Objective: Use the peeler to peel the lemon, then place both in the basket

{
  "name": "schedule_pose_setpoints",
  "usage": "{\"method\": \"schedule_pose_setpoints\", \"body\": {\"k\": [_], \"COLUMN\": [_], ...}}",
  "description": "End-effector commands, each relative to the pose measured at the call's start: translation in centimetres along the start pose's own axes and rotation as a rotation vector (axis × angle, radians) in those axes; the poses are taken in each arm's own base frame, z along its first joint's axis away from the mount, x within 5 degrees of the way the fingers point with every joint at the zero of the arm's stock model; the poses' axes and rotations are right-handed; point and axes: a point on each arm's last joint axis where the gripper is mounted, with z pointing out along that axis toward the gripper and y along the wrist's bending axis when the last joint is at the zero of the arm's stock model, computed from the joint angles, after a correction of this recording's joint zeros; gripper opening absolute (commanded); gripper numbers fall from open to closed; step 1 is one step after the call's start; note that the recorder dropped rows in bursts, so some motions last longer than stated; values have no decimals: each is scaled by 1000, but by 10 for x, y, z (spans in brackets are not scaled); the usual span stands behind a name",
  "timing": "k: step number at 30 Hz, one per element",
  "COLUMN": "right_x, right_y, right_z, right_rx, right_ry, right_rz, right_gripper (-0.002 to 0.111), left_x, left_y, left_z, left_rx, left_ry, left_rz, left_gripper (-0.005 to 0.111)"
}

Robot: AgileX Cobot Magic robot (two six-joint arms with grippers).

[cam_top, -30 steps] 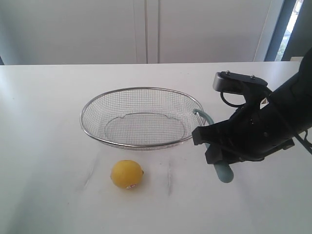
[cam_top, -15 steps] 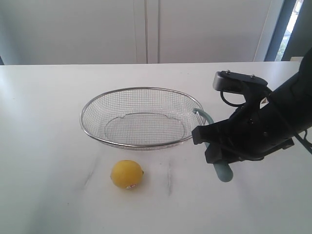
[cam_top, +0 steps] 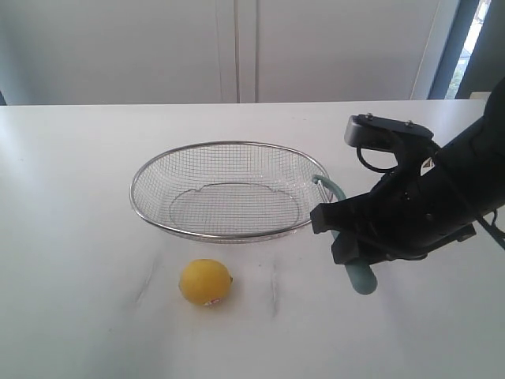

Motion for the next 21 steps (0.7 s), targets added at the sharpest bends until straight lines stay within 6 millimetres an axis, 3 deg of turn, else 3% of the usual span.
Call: {"method": "schedule_pose_setpoints", "body": {"k": [1,12,21], "right_x": [0,-2,-4], "right_y": [-1,-1,-1], "right_z": [-2,-2,-2], "right_rx": [-5,-5,-8], "right_ry": [-20,-35,-59], "right_rz": [-4,-4,-1], "right_gripper": [0,0,0], "left_x": [-10,-27,-27], "left_y": [0,8,-9], "left_z": [11,79,131], "left_rx": [45,188,389], "left_ry": [153,468,546], "left_rz": [31,12,52], "left_gripper": [0,0,0]}}
